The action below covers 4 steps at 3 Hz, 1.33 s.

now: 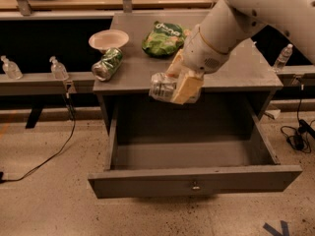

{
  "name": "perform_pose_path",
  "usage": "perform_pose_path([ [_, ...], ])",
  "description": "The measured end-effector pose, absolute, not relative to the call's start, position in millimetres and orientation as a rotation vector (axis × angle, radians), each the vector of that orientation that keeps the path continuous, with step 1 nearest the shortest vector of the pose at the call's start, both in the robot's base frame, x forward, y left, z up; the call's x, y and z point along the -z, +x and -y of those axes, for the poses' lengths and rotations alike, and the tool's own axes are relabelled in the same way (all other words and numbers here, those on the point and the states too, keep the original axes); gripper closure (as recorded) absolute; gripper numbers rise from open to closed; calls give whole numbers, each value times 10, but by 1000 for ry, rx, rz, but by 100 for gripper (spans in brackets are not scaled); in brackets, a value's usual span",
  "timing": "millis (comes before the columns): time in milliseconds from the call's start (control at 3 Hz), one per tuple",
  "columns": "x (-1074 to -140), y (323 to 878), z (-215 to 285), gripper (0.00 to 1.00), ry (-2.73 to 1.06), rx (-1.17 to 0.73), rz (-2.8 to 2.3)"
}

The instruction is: Place 7up can into top drawer

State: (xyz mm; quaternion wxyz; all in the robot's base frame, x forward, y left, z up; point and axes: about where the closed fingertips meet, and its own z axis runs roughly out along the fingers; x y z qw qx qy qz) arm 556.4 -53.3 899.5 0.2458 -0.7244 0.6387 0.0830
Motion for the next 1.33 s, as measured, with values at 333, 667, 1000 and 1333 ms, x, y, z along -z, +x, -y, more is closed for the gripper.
perform_pose_path([
  [333, -8707, 5284, 659, 100, -2031, -91, -1692],
  [667, -8292, 5072, 682, 100, -2094, -120, -1723],
  [1000, -8242, 5158, 705, 100, -2101, -111, -1729],
  [1333, -7864, 5238, 785, 100, -2088, -158, -1735],
])
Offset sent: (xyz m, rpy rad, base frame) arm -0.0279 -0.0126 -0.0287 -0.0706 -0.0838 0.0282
